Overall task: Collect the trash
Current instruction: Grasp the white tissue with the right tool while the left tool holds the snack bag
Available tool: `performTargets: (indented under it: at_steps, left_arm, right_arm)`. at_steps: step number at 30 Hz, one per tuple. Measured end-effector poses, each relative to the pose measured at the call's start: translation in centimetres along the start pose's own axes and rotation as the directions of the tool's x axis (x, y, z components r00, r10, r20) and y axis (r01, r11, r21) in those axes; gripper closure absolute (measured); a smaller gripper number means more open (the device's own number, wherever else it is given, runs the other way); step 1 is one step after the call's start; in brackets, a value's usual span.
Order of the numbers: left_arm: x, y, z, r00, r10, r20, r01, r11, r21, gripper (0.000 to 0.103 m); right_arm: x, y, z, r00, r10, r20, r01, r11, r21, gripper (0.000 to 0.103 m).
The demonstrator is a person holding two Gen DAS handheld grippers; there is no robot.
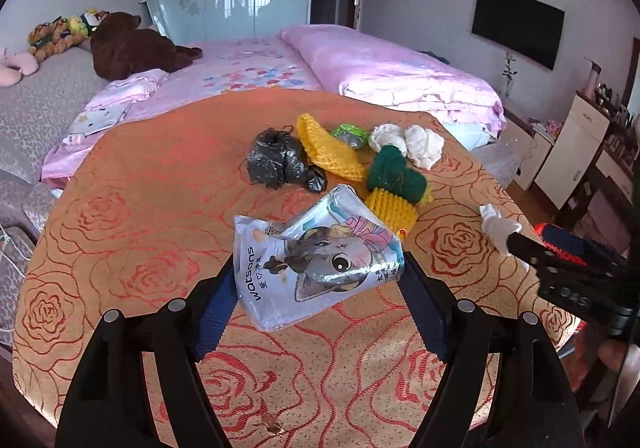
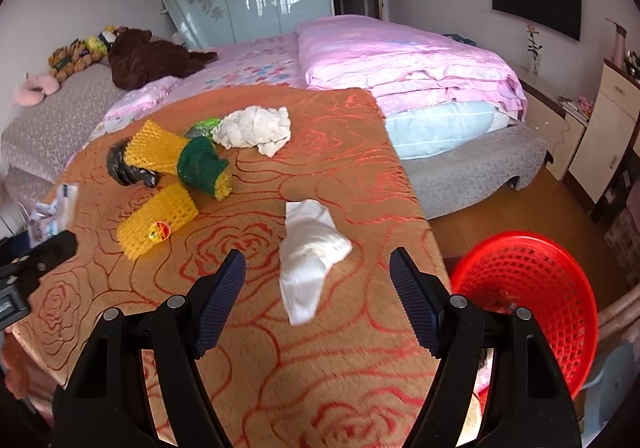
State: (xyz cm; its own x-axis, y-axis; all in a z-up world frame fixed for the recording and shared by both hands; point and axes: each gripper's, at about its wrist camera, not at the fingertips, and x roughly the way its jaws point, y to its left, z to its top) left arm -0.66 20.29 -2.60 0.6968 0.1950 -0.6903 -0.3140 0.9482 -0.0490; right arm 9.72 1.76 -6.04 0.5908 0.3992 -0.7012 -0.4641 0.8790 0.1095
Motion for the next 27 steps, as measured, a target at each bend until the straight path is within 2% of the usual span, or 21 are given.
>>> performTargets:
  at_steps: [8, 11, 13, 16, 27]
  left_arm:
    - [0.3, 1.0, 0.0, 1.0, 0.015, 0.002, -0.015, 1.0, -0.018, 0.029]
    - [0.3, 1.0, 0.0, 1.0, 0.016, 0.001, -0.016, 1.0, -0.019, 0.029]
    - [0.3, 1.0, 0.0, 1.0, 0.014, 0.001, -0.014, 1.0, -0.018, 0.029]
    - [0.4, 1.2, 0.1, 1.0, 0.017, 0.003, -0.017, 1.0, -0.018, 0.029]
    - [0.4, 0.8, 0.5, 1.0, 0.021, 0.021, -0.021, 1.0, -0.015, 0.029]
  right_arm:
    - [2.2, 0.3, 0.4, 0.999, -0.041, -0.026, 0.04, 0.999, -0.012, 0.032]
    - [2.7, 0.2, 0.5, 0.999, -0.033, -0.042, 0.033, 0.999, -0.013, 0.044]
    - [3.1, 0.1, 0.5, 0.998, -0.026, -0.059, 0.025, 1.0, -0.009, 0.056]
    - [3.1, 0.0, 0.5, 0.998, -0.029, -0.058, 0.029, 1.0, -0.01, 0.063]
    - [0.4, -1.1, 0.7, 1.0, -0.017, -0.005, 0.017, 1.0, 0.022, 0.067]
